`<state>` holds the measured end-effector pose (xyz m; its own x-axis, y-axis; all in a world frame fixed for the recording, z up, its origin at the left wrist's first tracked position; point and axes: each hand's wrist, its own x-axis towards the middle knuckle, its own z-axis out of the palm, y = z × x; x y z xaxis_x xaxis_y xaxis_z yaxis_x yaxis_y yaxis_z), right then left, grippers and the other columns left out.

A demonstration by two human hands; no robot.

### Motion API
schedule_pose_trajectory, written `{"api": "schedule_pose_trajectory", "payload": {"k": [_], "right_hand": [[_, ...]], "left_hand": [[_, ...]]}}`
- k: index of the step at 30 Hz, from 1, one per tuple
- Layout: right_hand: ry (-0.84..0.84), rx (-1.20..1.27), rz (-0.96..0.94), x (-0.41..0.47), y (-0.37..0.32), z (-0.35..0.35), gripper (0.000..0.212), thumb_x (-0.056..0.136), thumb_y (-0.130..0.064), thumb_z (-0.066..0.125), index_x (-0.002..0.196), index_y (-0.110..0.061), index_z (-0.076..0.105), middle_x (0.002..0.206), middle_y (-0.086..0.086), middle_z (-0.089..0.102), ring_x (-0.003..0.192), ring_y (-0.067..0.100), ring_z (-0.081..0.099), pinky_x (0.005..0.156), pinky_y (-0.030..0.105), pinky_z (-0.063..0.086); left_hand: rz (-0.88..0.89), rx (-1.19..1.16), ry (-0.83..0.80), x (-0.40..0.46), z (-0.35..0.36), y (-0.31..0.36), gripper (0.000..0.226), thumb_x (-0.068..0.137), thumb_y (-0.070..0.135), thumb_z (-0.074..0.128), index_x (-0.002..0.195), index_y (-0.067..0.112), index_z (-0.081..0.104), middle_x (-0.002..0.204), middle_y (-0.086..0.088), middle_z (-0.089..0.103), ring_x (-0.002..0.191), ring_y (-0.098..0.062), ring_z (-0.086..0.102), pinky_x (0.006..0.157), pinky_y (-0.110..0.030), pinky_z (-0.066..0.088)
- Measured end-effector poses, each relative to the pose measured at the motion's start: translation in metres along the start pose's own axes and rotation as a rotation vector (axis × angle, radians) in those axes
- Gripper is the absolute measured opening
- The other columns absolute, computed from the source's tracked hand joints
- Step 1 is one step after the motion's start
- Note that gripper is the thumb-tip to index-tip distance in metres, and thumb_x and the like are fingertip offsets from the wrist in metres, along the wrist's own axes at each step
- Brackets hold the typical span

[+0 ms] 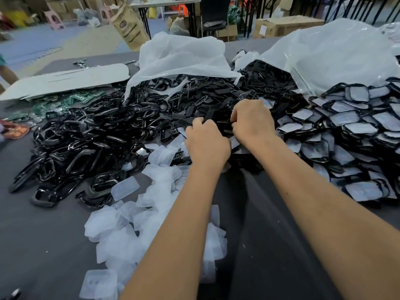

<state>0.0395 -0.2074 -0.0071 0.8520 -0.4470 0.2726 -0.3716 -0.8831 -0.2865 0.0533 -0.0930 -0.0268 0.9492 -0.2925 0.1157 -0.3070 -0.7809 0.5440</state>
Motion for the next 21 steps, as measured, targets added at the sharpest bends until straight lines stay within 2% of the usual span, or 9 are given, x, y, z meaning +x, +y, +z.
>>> {"api": "schedule_pose_trajectory", "payload": {"k": [2,6,11,14,18,21], "right_hand": [[-0.034,0.036,-0.022,-0.001,-0.002,0.0,0.017,0.087,0.0,0.069,0.099,-0.01,0.076,0.104,0.015,0.072,0.104,0.034,0.068,0.089,0.043,0.059],[0.031,0.085,-0.062,-0.005,-0.002,0.003,0.02,0.085,-0.003,0.065,0.1,-0.011,0.075,0.11,0.014,0.067,0.112,0.034,0.059,0.091,0.039,0.053],[0.147,0.265,-0.072,-0.014,-0.009,0.005,0.013,0.082,-0.003,0.06,0.092,-0.008,0.066,0.09,0.01,0.07,0.089,0.029,0.063,0.077,0.038,0.051],[0.166,0.397,-0.114,-0.026,-0.025,0.008,0.007,0.083,-0.006,0.065,0.086,-0.012,0.066,0.08,0.001,0.067,0.079,0.021,0.062,0.072,0.032,0.049],[0.087,0.58,-0.173,-0.046,-0.056,0.017,0.016,0.08,-0.002,0.069,0.088,-0.014,0.064,0.072,-0.007,0.06,0.067,0.008,0.056,0.064,0.024,0.048],[-0.021,0.63,-0.293,-0.061,-0.081,0.027,0.027,0.078,-0.001,0.069,0.101,-0.014,0.065,0.074,0.001,0.064,0.067,0.011,0.058,0.069,0.032,0.053]], "left_hand": [[-0.006,-0.008,-0.011,0.001,-0.002,0.003,0.031,0.088,0.013,0.059,0.118,0.006,0.064,0.145,-0.013,0.049,0.126,-0.039,0.044,0.101,-0.043,0.043],[-0.012,-0.047,-0.011,0.003,-0.005,0.003,0.029,0.086,0.012,0.057,0.113,0.005,0.064,0.123,-0.016,0.062,0.116,-0.038,0.053,0.096,-0.044,0.046],[-0.037,-0.151,0.066,-0.001,-0.023,-0.011,0.045,0.086,0.004,0.056,0.13,0.005,0.063,0.13,-0.017,0.061,0.123,-0.033,0.055,0.101,-0.033,0.042],[-0.087,-0.148,0.131,-0.005,-0.043,-0.034,0.048,0.086,0.005,0.054,0.133,0.011,0.064,0.131,-0.014,0.063,0.123,-0.031,0.057,0.105,-0.038,0.046],[-0.144,-0.075,0.228,-0.018,-0.073,-0.079,0.041,0.083,0.004,0.054,0.119,0.014,0.071,0.112,-0.015,0.068,0.105,-0.036,0.064,0.095,-0.045,0.052],[-0.173,0.044,0.272,-0.028,-0.092,-0.116,0.036,0.084,0.007,0.059,0.115,0.015,0.074,0.114,-0.014,0.067,0.108,-0.039,0.06,0.098,-0.043,0.049]]}}
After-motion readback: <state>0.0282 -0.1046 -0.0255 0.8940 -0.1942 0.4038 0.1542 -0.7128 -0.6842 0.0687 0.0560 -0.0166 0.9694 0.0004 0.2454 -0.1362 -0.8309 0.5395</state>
